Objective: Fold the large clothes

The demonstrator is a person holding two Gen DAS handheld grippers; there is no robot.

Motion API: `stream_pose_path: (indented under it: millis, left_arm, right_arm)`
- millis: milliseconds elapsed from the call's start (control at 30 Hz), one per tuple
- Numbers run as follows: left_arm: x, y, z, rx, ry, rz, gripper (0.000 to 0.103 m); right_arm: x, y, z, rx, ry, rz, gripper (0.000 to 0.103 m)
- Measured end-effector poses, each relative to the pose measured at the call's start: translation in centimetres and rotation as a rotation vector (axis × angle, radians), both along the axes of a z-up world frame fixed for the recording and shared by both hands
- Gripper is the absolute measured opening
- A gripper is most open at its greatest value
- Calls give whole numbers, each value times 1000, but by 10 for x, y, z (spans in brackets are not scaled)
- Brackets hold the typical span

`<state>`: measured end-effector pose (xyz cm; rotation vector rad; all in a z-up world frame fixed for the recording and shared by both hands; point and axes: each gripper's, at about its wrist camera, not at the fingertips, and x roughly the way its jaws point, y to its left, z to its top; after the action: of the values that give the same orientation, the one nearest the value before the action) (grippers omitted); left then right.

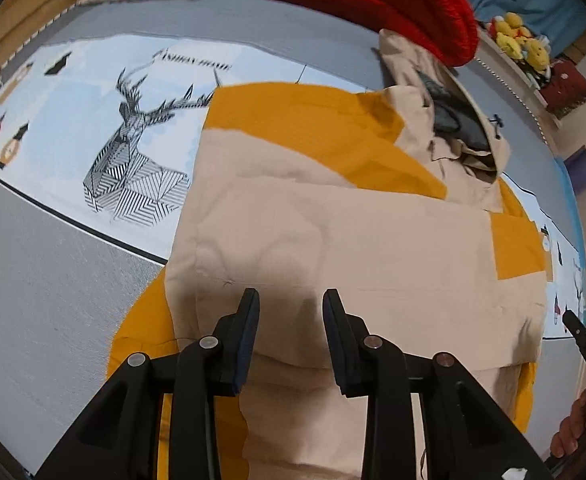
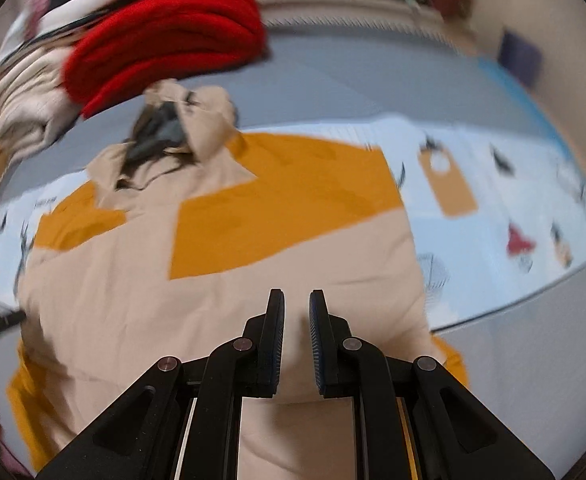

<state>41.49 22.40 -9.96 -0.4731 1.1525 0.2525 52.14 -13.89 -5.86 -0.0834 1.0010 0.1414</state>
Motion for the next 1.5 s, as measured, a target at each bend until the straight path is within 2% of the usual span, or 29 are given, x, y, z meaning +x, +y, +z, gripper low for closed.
stream_pose_path:
  millis: [233,433,633,967,1000,1067,1133,1300,1400,1500]
  left_arm:
    - [-10,-26,15,53,-57,-61,34]
    - [-20,-50,27,111,-122,-100,34]
    - [-21,-66,31,140,-174,-113,34]
    - [0,-80,38,211,-248,-121,34]
    - [3,-81,39,221,-258,-118,33]
    - [6,-83,44,254,-289,-119,19]
    - [10,-86,50,304,-321,-133,13]
    - [13,-89,56,383,-343,-172,11]
    - [16,-82,59,367,-346,-165,11]
    - [38,-72,60,332,-331,-147,11]
  right_arm:
    - [-31,20,14,-56,-54,54,14]
    - [-58,16,17,-70,-79,72,14]
    - [-70,5,18,-64,-87,64,14]
    - [-66,-16,20,-72,-89,55,14]
    - [-64,-19,20,-72,-89,53,14]
    - [-59,-24,20,-79,-86,50,14]
    - [-53,-31,19,-78,-78,39,14]
    - [-38,-48,20,-49,-57,0,14]
    - [-31,-58,24,-36,-62,-13,14]
    - [-25,-66,27,-19,-72,-41,12]
